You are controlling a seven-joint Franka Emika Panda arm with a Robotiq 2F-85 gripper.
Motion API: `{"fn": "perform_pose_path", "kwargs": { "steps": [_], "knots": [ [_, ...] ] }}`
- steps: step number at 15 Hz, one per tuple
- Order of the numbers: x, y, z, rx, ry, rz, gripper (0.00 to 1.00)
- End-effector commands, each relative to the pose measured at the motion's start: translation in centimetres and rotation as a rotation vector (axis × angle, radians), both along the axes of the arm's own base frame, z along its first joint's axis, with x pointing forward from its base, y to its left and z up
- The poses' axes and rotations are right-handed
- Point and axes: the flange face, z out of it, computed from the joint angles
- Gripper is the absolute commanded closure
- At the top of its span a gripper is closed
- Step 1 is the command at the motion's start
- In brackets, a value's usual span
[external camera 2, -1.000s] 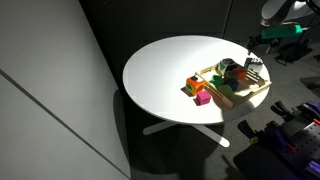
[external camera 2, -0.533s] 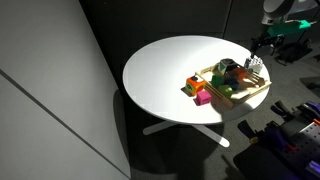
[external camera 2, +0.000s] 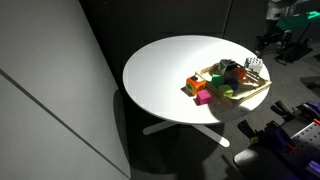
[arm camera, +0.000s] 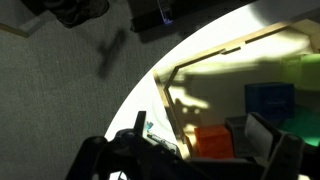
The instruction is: Remove the block with black and white triangle patterns from the wooden tray and put it on the table
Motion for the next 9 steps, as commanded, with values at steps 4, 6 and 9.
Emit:
{"fn": "perform_pose_path", "kwargs": {
  "steps": [4, 6, 9],
  "knots": [
    [-2.6, 1.1, 3.9, -0.001, -0.019, 0.026, 0.0],
    [-3.0, 1.3, 4.6, 0.002, -0.048, 0.018, 0.0],
    [-3.5, 1.4, 5.6, 0.003, -0.09, 0.007, 0.0]
  ]
}}
